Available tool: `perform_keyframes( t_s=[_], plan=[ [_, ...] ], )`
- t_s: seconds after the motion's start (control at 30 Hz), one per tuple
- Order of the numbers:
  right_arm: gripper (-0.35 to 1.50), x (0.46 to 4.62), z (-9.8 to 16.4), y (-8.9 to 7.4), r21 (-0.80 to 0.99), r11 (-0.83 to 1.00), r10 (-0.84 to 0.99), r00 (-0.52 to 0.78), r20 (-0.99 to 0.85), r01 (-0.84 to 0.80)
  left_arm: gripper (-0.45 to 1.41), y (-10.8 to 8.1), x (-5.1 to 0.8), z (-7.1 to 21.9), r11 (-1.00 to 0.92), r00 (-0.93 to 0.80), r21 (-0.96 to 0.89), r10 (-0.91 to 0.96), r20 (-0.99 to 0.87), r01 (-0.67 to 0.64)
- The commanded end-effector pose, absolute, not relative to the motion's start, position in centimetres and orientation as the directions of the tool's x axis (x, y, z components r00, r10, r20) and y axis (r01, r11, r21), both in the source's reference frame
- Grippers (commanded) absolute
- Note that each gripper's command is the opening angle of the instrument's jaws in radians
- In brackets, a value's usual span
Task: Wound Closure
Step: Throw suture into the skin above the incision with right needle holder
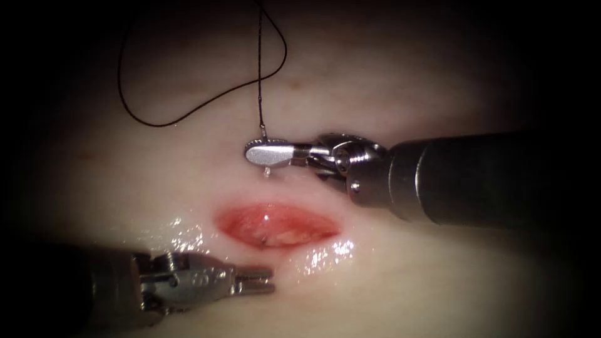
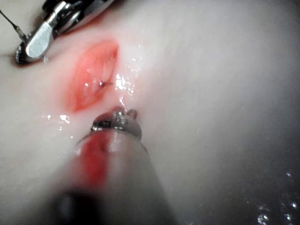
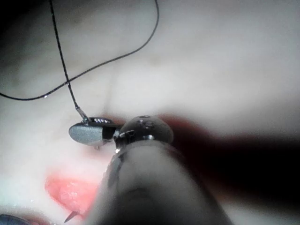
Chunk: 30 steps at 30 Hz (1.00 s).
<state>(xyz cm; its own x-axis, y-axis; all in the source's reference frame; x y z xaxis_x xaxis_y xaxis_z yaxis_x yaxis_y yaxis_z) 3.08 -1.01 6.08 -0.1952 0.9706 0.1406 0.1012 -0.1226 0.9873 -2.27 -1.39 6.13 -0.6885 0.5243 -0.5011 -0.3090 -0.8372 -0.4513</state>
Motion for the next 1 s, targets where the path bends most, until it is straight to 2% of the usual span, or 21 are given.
perform_keyframes(
  t_s=[0.03, 0.47, 0.5, 0.53, 0.57, 0.67, 0.77, 0.83, 0.97, 1.0],
  plan=[
    [-0.35, 3.2, 6.12, -1.05, 0.984, -0.136, 0.969, -0.19, 0.155, 0.112, -0.13, -1.45, -2.31, 6.19, -0.838, -0.69, -0.453, 0.523, -0.501, -0.306],
    [-0.35, 3.23, 5.99, -1.48, 0.969, -0.203, 0.968, -0.119, 0.22, 0.14, -0.13, -1.37, -1.95, 6.13, -0.835, -0.694, -0.467, 0.521, -0.497, -0.292],
    [-0.18, 3.25, 5.98, -1.45, 0.979, -0.161, 0.972, -0.15, 0.179, 0.122, -0.13, -1.37, -1.96, 6.13, -0.835, -0.695, -0.465, 0.521, -0.496, -0.295],
    [0.36, 3.26, 5.98, -1.42, 0.986, -0.124, 0.976, -0.165, 0.141, 0.11, -0.13, -1.37, -1.96, 6.13, -0.835, -0.695, -0.464, 0.522, -0.495, -0.296],
    [0.61, 3.27, 5.98, -1.37, 0.994, -0.064, 0.979, -0.189, 0.08, 0.088, -0.13, -1.37, -1.98, 6.13, -0.834, -0.694, -0.464, 0.523, -0.495, -0.297],
    [1.1, 3.27, 6.01, -1.22, 0.998, 0.055, 0.969, -0.244, -0.047, 0.024, -0.13, -1.38, -2.0, 6.12, -0.834, -0.694, -0.464, 0.524, -0.494, -0.3],
    [1.15, 3.23, 6.04, -1.02, 0.985, 0.168, 0.95, -0.262, -0.169, -0.027, -0.13, -1.39, -2.0, 6.11, -0.834, -0.694, -0.464, 0.524, -0.494, -0.3],
    [1.08, 3.19, 6.04, -0.9, 0.967, 0.245, 0.93, -0.262, -0.256, -0.073, -0.13, -1.39, -1.99, 6.11, -0.834, -0.694, -0.464, 0.523, -0.494, -0.298],
    [1.03, 3.05, 5.94, -0.55, 0.82, 0.515, 0.815, -0.155, -0.559, -0.251, -0.13, -1.4, -1.94, 6.11, -0.832, -0.693, -0.467, 0.525, -0.494, -0.298],
    [1.03, 3.05, 5.94, -0.55, 0.82, 0.515, 0.815, -0.155, -0.559, -0.251, -0.13, -1.4, -1.94, 6.11, -0.832, -0.693, -0.467, 0.525, -0.494, -0.298]
  ],
)
